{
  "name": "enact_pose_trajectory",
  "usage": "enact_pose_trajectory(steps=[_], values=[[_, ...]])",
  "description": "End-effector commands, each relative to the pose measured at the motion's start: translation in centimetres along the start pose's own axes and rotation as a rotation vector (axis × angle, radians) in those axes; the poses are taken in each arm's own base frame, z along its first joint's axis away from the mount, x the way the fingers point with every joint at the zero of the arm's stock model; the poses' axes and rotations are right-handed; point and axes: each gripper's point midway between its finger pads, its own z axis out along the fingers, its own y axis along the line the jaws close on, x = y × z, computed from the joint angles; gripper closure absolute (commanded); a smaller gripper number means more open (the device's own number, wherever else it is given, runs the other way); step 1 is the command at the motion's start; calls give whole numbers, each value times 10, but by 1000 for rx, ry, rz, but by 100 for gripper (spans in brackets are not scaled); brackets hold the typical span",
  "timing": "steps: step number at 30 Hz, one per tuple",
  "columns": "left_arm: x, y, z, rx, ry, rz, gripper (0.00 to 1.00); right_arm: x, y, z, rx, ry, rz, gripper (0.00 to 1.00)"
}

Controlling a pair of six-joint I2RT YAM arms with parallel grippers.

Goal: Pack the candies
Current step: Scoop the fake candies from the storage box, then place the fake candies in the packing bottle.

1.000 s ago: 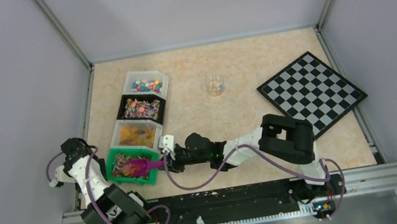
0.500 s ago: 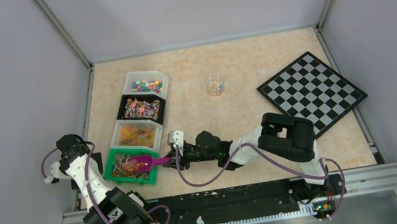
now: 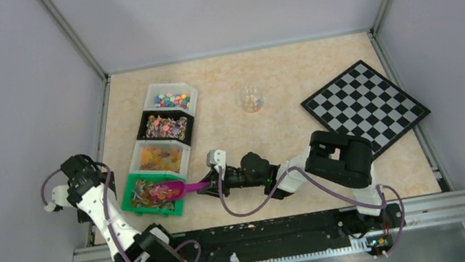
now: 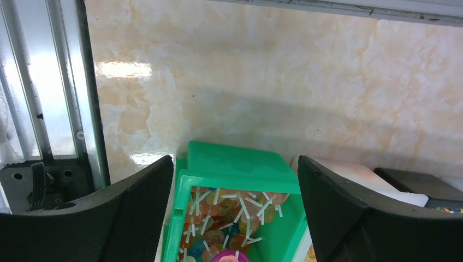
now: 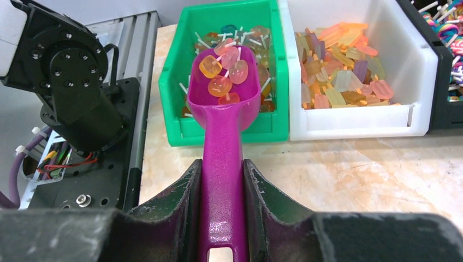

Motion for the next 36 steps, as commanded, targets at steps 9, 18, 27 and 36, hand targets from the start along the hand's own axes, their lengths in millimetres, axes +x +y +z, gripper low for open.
enact_pose_trajectory(steps=[9, 18, 27, 36], values=[[-18, -10, -21, 56, -62, 15, 8, -72, 11, -11, -52, -211, -56, 100], [-24, -29, -55, 130, -12, 33, 1, -83, 14, -20, -60, -240, -70, 100], [-14, -58, -77, 308, 67, 87, 1, -99, -1, -42, 2, -269, -81, 100], [3, -104, -105, 592, 120, 252, 1, -114, -29, -77, 103, -293, -92, 100]])
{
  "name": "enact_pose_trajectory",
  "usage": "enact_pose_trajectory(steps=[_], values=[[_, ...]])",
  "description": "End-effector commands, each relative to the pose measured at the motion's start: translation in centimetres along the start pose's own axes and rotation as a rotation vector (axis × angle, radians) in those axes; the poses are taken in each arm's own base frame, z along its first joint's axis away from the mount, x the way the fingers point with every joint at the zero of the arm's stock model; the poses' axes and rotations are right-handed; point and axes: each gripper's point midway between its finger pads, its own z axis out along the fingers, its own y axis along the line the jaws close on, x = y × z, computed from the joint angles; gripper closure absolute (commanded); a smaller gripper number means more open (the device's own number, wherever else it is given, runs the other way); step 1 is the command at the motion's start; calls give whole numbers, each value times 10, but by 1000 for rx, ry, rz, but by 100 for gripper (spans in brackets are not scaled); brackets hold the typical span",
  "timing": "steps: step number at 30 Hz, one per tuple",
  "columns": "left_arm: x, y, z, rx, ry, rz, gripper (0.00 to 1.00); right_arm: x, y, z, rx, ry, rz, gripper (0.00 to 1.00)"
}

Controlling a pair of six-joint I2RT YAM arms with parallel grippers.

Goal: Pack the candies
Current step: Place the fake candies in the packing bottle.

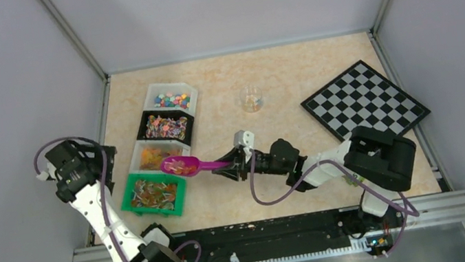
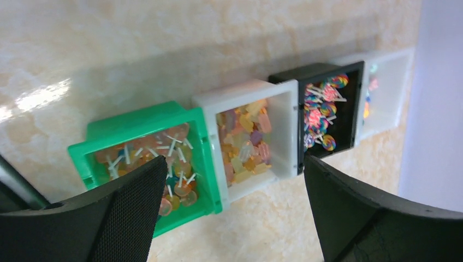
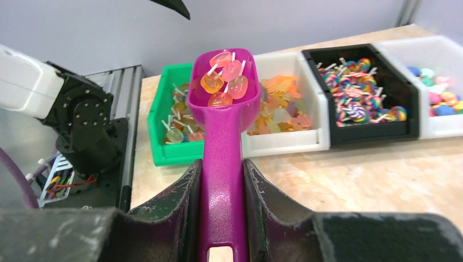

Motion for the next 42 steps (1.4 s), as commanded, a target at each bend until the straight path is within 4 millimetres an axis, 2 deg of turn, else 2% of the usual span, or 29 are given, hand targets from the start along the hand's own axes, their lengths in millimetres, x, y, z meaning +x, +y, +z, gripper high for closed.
enact_pose_trajectory(steps=[1, 3, 7, 14, 22, 28, 30, 32, 35, 37, 42], values=[[-5, -41, -14, 197, -17, 109, 1, -51, -13, -13, 45, -134, -50, 100], [-4, -44, -14, 226, -27, 152, 1, -54, -20, -20, 74, -131, -56, 100], [10, -67, -22, 387, -18, 272, 1, -66, -38, -37, 149, -128, -79, 100], [63, -107, -51, 794, 97, 511, 1, -84, -75, -71, 287, -91, -115, 100], [124, -110, -72, 1085, 208, 693, 1, -96, -120, -113, 493, 23, -116, 100], [147, -106, -88, 1190, 149, 885, 1, -90, -149, -143, 607, 121, -136, 100], [152, -103, -88, 1199, 139, 903, 1, -90, -155, -150, 634, 130, -131, 100], [155, -95, -80, 1179, 131, 882, 1, -89, -159, -155, 655, 144, -125, 100], [150, -95, -83, 1179, 73, 873, 1, -89, -166, -161, 684, 160, -110, 100], [145, -94, -77, 1132, 55, 866, 1, -88, -172, -165, 703, 176, -100, 100], [145, -92, -77, 1117, 56, 875, 1, -86, -181, -173, 741, 206, -96, 100]])
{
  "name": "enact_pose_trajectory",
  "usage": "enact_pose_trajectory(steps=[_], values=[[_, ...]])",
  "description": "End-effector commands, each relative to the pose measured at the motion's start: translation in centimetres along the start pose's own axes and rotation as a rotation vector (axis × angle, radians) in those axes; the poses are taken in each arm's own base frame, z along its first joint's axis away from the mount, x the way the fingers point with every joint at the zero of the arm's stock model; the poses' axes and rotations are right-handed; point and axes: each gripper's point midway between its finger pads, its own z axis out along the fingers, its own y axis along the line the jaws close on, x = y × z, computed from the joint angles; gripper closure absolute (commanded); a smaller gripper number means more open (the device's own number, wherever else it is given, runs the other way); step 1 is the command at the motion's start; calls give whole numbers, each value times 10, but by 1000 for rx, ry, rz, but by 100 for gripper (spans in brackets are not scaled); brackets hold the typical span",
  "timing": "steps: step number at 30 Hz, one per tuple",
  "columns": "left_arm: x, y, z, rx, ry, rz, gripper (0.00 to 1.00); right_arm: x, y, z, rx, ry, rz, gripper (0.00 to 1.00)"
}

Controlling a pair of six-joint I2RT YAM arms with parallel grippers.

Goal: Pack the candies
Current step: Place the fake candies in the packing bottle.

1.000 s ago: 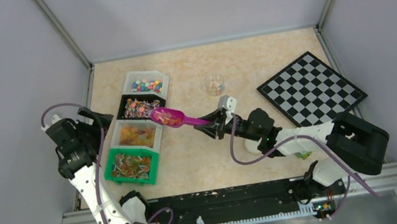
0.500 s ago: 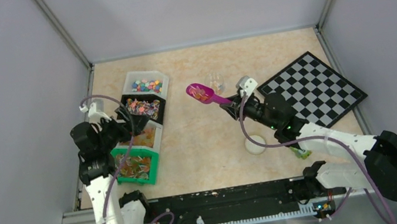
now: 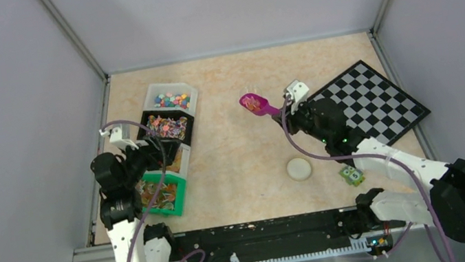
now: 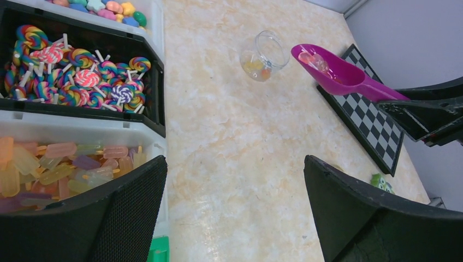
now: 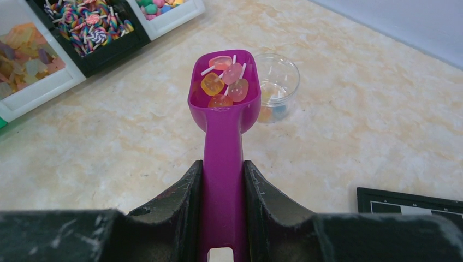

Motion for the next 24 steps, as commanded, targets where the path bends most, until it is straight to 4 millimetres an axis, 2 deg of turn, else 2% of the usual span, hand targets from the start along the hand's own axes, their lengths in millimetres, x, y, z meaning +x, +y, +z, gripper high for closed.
enact_pose_trajectory(steps=[1, 10, 24], values=[[-13, -3, -3, -11, -44, 62, 1, -35, -17, 0, 49, -65, -11, 100], [-14, 0, -4, -35, -50, 63, 1, -32, -40, 5, 106, 8, 21, 100], [-16, 1, -5, -50, -55, 66, 1, -25, -52, 27, 142, 116, 18, 100]])
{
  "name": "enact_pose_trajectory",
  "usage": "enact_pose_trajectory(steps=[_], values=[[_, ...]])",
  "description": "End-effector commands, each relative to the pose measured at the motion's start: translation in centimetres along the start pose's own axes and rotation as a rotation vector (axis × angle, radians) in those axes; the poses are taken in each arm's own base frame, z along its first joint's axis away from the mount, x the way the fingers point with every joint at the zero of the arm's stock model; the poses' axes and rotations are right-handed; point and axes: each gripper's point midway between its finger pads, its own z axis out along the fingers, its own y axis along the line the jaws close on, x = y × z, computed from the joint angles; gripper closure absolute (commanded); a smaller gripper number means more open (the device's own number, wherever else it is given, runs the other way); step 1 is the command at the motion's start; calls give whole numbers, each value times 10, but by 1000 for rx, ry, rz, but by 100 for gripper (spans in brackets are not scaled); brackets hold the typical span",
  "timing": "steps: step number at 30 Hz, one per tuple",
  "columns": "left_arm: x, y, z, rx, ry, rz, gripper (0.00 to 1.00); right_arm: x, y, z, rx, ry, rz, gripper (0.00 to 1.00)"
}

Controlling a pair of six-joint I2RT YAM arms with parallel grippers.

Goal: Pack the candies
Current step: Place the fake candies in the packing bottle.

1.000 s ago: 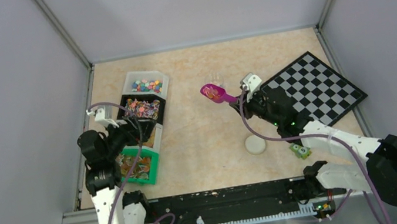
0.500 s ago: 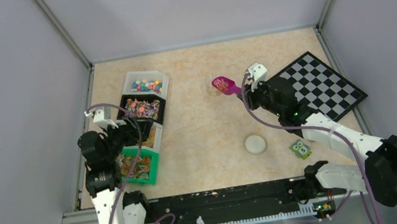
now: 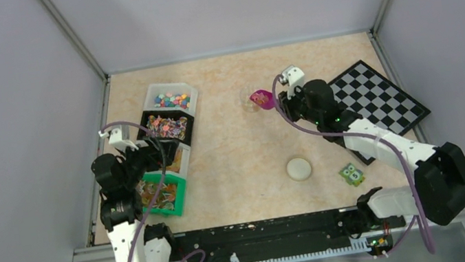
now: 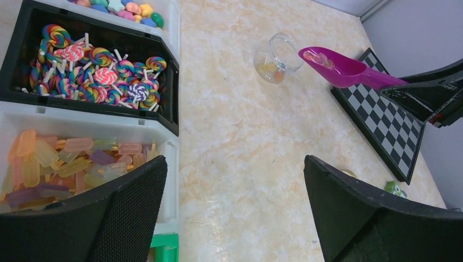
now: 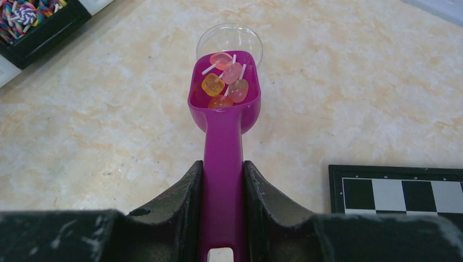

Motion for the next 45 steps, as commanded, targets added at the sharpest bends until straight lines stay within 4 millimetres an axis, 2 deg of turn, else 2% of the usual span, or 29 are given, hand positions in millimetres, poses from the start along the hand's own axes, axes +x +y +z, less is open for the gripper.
enact_pose_trajectory(steps=[1, 7, 10, 18, 25, 34, 45], values=[[-16, -8, -4, 9, -46, 49, 1, -35, -9, 5, 27, -60, -9, 100], [-16, -8, -4, 7, -48, 50, 1, -36, -11, 14, 32, -9, -13, 100], [-17, -8, -5, 7, -51, 52, 1, -29, -13, 17, 40, 46, -15, 100], [-16, -8, -4, 7, -46, 49, 1, -34, -13, 22, 36, 78, -20, 100], [-16, -9, -4, 9, -47, 51, 1, -30, -14, 28, 37, 121, -24, 100], [-16, -8, -4, 6, -44, 48, 1, -46, -18, 22, 59, 168, -24, 100], [-16, -8, -5, 1, -48, 51, 1, -46, -19, 20, 59, 222, -34, 100]])
